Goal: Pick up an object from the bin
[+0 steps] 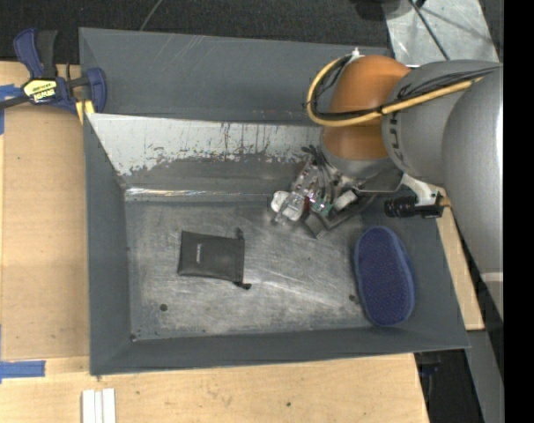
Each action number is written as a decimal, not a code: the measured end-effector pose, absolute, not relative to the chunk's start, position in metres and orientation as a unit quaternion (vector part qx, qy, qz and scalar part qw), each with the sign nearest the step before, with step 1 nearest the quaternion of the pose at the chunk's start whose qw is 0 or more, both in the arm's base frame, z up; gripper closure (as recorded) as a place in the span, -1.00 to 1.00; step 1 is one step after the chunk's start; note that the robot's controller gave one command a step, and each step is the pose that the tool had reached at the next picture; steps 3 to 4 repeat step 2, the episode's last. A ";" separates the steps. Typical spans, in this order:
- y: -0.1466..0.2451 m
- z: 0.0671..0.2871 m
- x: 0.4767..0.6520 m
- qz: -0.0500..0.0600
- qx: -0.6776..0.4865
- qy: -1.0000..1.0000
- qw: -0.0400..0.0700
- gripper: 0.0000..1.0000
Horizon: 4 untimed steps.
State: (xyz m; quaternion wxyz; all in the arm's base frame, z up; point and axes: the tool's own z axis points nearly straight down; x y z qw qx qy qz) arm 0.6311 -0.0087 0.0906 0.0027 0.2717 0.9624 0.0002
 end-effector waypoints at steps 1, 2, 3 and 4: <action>-0.010 0.136 0.633 0.001 0.270 0.963 0.004 1.00; -0.010 0.161 0.634 0.001 0.269 0.963 0.003 1.00; -0.010 0.161 0.634 0.001 0.269 0.963 0.003 1.00; -0.010 0.161 0.634 0.001 0.269 0.963 0.003 1.00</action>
Offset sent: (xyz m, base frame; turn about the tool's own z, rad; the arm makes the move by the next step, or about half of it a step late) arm 0.0001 0.0000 0.0414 0.0000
